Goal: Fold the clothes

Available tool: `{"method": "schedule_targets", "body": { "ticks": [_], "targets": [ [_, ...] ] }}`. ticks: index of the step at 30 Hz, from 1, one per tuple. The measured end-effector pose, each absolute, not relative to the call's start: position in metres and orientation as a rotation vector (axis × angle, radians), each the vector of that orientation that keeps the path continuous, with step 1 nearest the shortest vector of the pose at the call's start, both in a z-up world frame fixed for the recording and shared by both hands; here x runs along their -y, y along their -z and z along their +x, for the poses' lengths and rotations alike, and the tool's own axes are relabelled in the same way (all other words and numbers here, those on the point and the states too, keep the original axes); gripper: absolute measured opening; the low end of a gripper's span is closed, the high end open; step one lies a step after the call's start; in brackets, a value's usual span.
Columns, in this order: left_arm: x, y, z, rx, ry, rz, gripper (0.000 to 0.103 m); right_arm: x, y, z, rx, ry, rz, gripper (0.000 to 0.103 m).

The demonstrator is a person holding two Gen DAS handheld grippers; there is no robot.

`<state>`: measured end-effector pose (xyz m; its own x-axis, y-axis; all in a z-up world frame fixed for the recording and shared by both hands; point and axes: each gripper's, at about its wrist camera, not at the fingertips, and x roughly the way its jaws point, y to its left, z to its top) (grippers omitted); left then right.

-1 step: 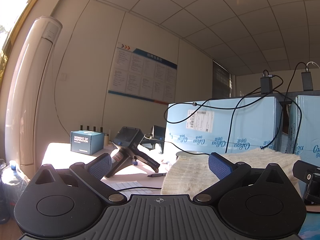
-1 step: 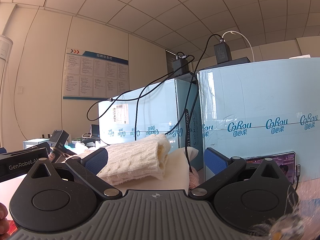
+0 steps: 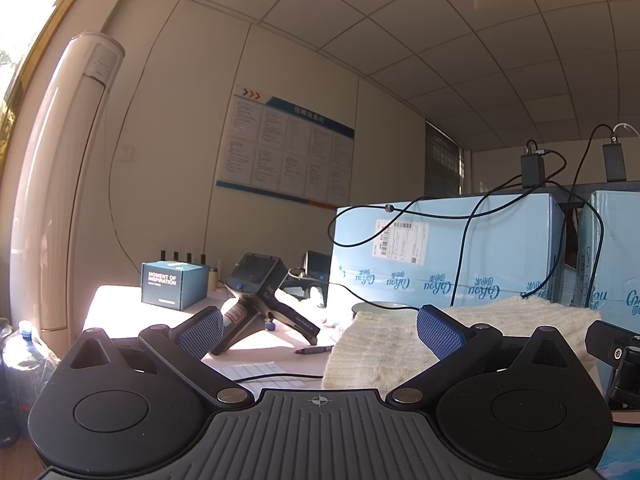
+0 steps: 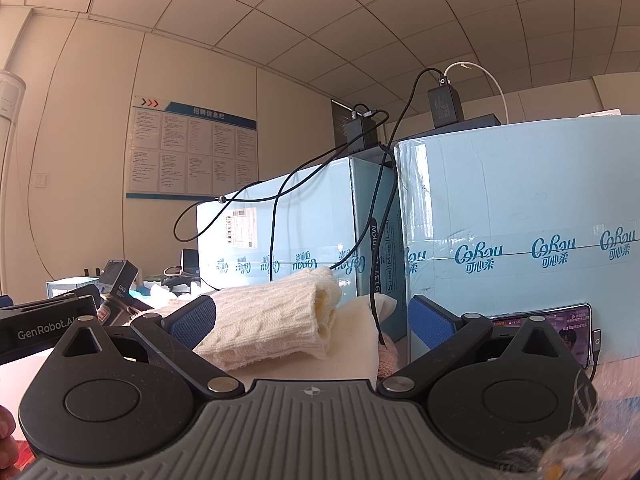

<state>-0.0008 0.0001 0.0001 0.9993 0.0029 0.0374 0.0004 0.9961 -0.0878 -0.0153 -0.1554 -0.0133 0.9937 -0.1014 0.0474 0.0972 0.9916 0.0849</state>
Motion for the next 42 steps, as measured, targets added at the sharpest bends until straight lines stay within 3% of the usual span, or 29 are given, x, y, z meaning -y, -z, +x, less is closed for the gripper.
{"method": "schedule_targets", "body": {
  "ticks": [42],
  "targets": [
    [-0.0017,-0.0019,-0.0024,0.042,0.003,-0.086,0.103,0.1559,0.0129,-0.0153,0.052,0.099,0.083,0.103]
  ]
}}
